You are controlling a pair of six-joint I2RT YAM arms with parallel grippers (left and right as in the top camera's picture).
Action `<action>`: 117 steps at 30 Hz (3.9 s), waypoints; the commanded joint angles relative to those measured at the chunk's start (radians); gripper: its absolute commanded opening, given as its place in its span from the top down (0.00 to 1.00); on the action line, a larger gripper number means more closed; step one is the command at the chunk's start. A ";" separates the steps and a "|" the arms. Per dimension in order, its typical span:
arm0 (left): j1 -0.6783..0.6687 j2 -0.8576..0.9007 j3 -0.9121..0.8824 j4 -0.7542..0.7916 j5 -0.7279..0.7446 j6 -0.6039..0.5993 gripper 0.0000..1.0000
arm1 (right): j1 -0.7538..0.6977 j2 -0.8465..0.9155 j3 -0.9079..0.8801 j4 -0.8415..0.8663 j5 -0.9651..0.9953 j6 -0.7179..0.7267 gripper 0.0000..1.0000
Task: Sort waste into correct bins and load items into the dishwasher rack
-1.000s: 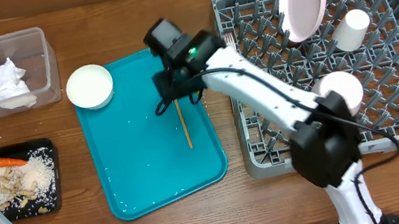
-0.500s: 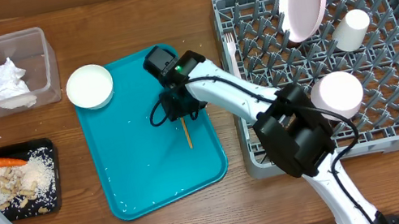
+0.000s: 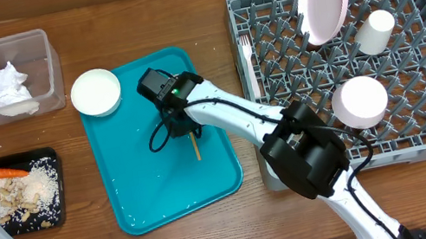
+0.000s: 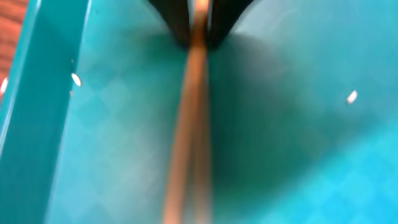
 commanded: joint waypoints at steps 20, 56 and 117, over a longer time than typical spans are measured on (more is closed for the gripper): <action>0.000 0.004 -0.005 -0.002 -0.021 -0.014 0.00 | -0.230 -0.299 0.188 -0.243 0.098 -0.124 0.96; 0.000 0.004 -0.005 -0.002 -0.021 -0.014 0.00 | -0.298 -0.417 0.120 -0.251 -0.234 -0.186 0.00; -0.354 0.109 -0.010 0.311 0.440 0.491 0.00 | -0.412 -0.751 0.118 -0.685 0.146 0.278 0.00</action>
